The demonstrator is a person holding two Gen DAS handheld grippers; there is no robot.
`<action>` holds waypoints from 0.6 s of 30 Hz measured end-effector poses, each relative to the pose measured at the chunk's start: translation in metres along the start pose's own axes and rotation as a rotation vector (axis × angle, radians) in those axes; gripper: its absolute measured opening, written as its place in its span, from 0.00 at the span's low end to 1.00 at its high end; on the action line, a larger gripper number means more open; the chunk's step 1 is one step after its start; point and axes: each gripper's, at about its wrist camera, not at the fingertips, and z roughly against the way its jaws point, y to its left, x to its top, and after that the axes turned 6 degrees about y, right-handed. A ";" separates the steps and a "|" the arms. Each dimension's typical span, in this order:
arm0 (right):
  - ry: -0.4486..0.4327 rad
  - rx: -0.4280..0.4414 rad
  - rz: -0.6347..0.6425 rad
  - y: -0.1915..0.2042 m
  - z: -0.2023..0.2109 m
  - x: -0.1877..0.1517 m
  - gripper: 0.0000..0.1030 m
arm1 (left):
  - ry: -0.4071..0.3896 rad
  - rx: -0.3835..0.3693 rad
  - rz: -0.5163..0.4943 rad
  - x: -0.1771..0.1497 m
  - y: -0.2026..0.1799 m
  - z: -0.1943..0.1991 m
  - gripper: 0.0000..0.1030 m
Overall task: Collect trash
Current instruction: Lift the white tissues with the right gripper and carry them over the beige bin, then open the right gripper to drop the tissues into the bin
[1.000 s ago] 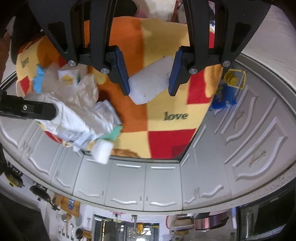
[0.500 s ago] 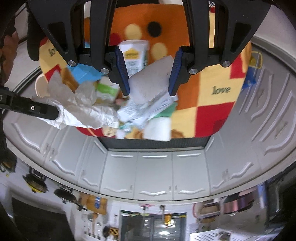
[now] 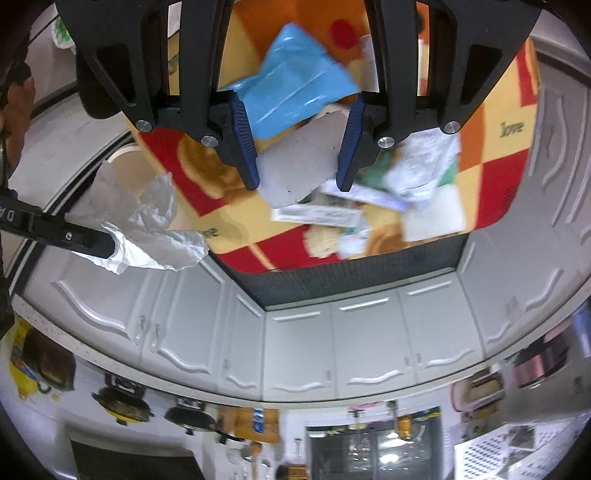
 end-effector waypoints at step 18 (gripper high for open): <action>0.034 -0.228 -0.214 -0.147 -0.010 -0.009 0.10 | 0.136 -0.238 -0.043 0.064 -0.116 -0.085 0.43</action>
